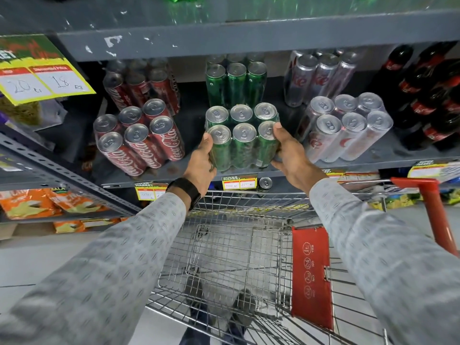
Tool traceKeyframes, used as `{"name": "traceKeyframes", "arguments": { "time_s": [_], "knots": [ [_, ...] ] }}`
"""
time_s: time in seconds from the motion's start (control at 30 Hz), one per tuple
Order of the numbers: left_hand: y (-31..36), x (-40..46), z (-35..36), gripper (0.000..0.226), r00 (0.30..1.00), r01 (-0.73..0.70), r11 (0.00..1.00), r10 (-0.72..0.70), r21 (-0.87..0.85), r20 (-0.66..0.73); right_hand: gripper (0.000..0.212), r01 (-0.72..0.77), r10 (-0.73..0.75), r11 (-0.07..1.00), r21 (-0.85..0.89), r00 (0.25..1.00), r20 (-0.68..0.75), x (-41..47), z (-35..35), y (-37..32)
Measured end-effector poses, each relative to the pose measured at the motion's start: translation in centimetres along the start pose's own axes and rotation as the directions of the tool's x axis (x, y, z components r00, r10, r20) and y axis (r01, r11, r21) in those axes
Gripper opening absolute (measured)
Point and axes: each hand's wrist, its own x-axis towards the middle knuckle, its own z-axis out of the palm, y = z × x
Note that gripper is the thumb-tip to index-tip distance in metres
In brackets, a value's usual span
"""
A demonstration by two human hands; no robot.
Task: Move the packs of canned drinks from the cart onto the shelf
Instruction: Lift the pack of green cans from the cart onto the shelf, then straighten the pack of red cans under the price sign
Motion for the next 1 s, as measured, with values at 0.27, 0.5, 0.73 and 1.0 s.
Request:
{"name": "traceKeyframes", "arguments": {
  "time_s": [0.27, 0.5, 0.73, 1.0],
  "knots": [
    [-0.1, -0.3, -0.3, 0.06, 1.0, -0.006, 0.999, 0.005, 0.049, 0.02, 0.053, 0.011, -0.01, 1.0, -0.019, 1.0, 0.014, -1.0, 0.3, -0.5],
    [0.5, -1.6, -4.7, 0.036, 0.975, -0.144, 0.981, 0.163, 0.128, -0.15, 0.048, 0.318, -0.375, 0.922, -0.22, 0.873, -0.311, -2.9, 1.2, -2.6],
    [1.5, -5.1, -14.2, 0.029, 0.843, -0.402, 0.911, 0.407, 0.09, -0.351, 0.036, 0.633, -0.812, 0.49, -0.6, 0.582, -0.048, -5.7, 10.0, -4.3],
    [4.3, -2.0, -20.9, 0.043, 0.81, -0.373, 0.923, 0.375, 0.098, -0.45, 0.062, 0.41, -0.411, 0.851, -0.327, 0.909, 0.07, -3.4, 22.2, -1.4]
  ]
}}
